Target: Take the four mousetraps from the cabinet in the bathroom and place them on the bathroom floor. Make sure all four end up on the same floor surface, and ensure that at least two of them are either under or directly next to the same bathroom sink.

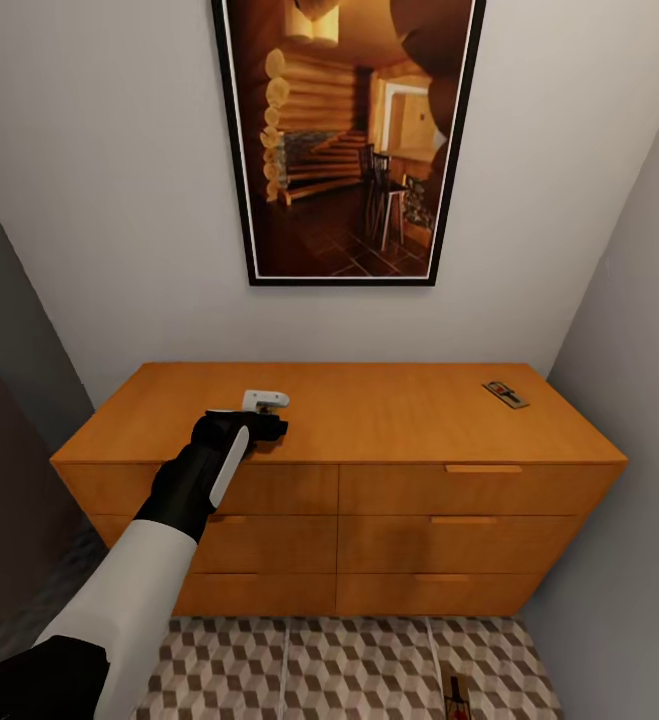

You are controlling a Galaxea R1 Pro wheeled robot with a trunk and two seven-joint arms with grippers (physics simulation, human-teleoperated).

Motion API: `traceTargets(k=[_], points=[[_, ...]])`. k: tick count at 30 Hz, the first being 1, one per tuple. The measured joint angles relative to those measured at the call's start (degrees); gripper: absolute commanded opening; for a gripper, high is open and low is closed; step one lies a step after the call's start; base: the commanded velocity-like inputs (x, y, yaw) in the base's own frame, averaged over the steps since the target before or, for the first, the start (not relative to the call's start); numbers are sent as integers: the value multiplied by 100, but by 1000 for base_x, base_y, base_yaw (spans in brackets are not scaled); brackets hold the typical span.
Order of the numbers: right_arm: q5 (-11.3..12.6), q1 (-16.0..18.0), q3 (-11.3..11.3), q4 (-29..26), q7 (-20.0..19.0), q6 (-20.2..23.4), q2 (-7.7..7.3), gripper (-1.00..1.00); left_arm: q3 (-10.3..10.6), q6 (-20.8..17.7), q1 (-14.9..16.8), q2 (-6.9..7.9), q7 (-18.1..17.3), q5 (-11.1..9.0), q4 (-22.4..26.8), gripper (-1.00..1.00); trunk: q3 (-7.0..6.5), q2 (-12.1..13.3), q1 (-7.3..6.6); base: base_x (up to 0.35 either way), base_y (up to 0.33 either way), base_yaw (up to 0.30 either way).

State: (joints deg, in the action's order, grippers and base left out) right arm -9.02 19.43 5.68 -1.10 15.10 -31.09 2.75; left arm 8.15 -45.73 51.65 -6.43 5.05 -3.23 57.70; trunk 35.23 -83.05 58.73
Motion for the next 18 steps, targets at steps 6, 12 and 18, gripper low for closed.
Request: traceTargets(k=[6,12,18], points=[[1,-2,1,1,0,0,-3,-100,1,0,5,-1,0,-2,15,100,16,-1,-1,0,0,0],[0,-1,0,0,0,0,1,-100,1,0,2,-1,0,2,48,100,34,-1,-1,0,0,0],[0,1,1,0,0,0,-2,-100,-1,0,3,-1,0,6,71,100,49,-1,-1,0,0,0]])
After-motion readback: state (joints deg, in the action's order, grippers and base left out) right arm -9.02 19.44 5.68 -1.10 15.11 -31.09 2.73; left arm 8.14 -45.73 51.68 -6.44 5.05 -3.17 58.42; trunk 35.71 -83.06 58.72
